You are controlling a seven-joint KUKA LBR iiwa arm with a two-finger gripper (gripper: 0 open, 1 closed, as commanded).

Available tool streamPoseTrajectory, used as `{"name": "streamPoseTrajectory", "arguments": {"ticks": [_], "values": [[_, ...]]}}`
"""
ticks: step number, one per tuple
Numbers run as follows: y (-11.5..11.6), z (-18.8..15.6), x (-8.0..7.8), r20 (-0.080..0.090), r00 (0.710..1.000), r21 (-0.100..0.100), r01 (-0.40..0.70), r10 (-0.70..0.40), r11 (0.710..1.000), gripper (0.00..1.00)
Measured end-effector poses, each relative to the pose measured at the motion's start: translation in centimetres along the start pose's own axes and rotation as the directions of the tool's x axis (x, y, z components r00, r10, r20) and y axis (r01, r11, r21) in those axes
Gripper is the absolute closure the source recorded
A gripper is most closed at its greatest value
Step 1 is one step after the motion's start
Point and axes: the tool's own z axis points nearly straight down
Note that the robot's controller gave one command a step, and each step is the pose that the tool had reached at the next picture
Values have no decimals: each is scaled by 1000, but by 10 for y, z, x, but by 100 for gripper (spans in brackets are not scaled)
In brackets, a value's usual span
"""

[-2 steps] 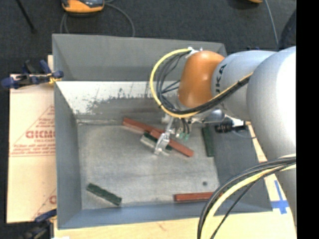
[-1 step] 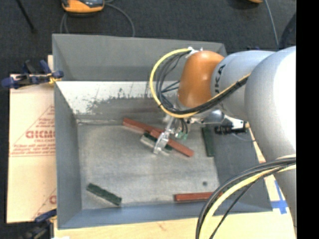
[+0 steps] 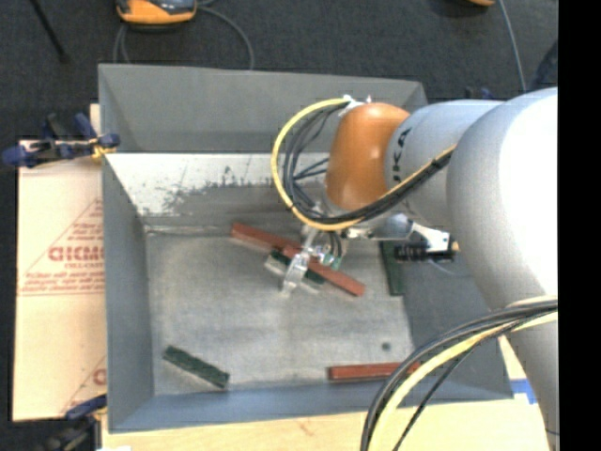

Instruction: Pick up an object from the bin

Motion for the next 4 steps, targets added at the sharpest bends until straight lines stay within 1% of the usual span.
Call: {"name": "streamPoseTrajectory", "arguments": {"ticks": [1, 2, 4], "values": [[2, 0, 5, 5, 998, 0, -66, 66, 998, 0], [1, -4, -2, -7, 1000, -3, 2, -2, 1000, 100], [2, -5, -3, -7, 1000, -3, 3, -3, 1000, 100]]}}
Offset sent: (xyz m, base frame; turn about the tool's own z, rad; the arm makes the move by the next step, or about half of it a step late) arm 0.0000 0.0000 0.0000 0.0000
